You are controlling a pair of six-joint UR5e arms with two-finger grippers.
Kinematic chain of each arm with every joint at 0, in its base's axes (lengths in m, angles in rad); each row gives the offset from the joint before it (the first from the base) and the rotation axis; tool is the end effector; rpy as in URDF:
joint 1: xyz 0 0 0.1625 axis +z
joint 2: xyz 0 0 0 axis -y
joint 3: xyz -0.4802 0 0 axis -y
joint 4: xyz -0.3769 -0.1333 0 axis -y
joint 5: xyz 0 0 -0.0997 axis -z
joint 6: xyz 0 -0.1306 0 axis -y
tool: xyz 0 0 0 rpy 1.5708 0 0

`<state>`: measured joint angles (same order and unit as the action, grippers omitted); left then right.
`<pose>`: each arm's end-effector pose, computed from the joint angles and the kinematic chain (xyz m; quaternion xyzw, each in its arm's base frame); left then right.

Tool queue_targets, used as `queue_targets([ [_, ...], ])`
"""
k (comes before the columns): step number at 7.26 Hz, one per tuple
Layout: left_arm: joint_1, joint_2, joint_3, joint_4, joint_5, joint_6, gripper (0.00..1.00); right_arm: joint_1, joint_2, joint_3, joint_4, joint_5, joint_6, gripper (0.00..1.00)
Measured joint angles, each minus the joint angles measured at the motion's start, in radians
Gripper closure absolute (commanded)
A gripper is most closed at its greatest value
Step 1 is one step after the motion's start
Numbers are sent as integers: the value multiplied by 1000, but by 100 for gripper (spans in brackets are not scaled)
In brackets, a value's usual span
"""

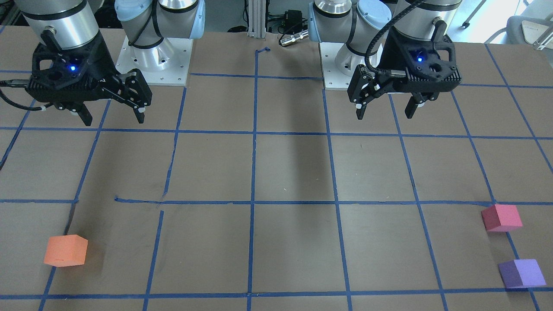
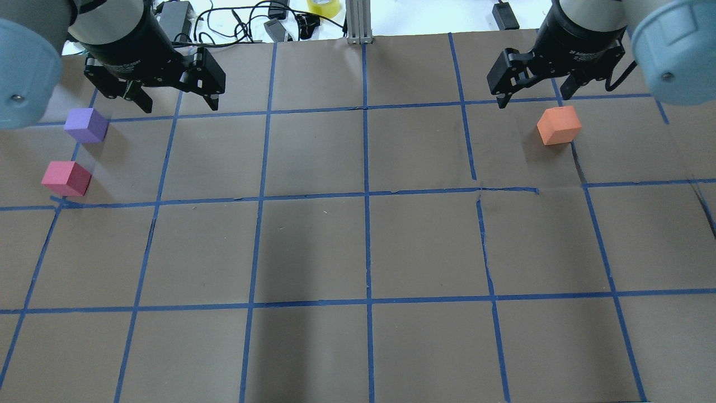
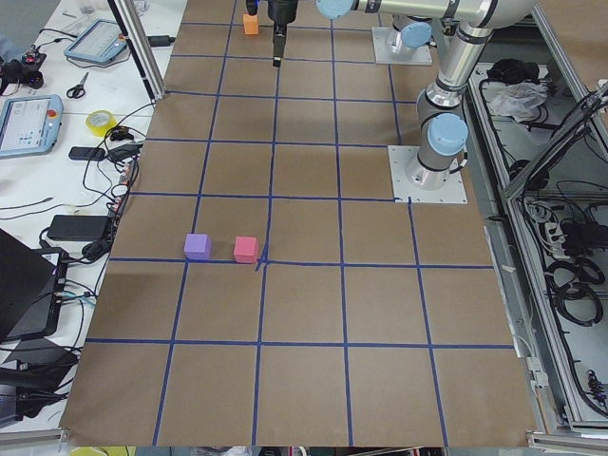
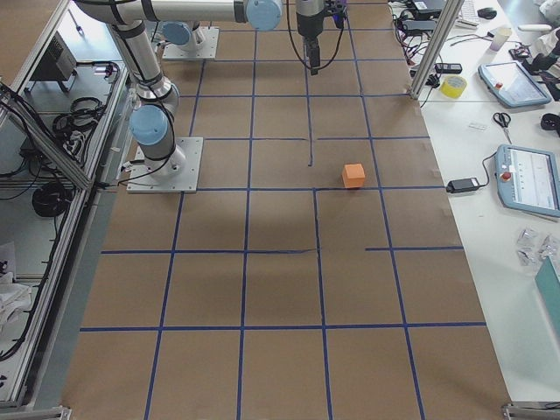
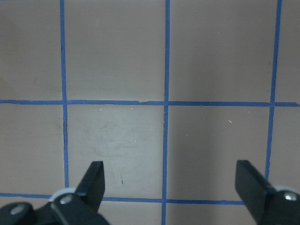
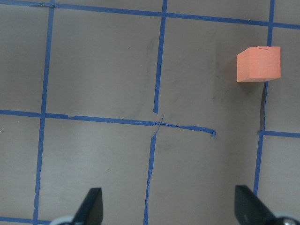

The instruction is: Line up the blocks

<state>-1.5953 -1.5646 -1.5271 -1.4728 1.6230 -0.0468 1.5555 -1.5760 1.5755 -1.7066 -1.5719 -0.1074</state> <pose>-0.1385 -0.4880 0.5472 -0.0130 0.9968 -0.0747 0.0234 0.1256 -0.4929 0.5270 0.0459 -0.9966 0.0679 0.0047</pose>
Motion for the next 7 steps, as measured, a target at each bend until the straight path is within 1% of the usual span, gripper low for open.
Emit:
queue_targets([
  [7,0,-2,1,0,0,0,0,-1,-2,1,-2,5,-13,0],
])
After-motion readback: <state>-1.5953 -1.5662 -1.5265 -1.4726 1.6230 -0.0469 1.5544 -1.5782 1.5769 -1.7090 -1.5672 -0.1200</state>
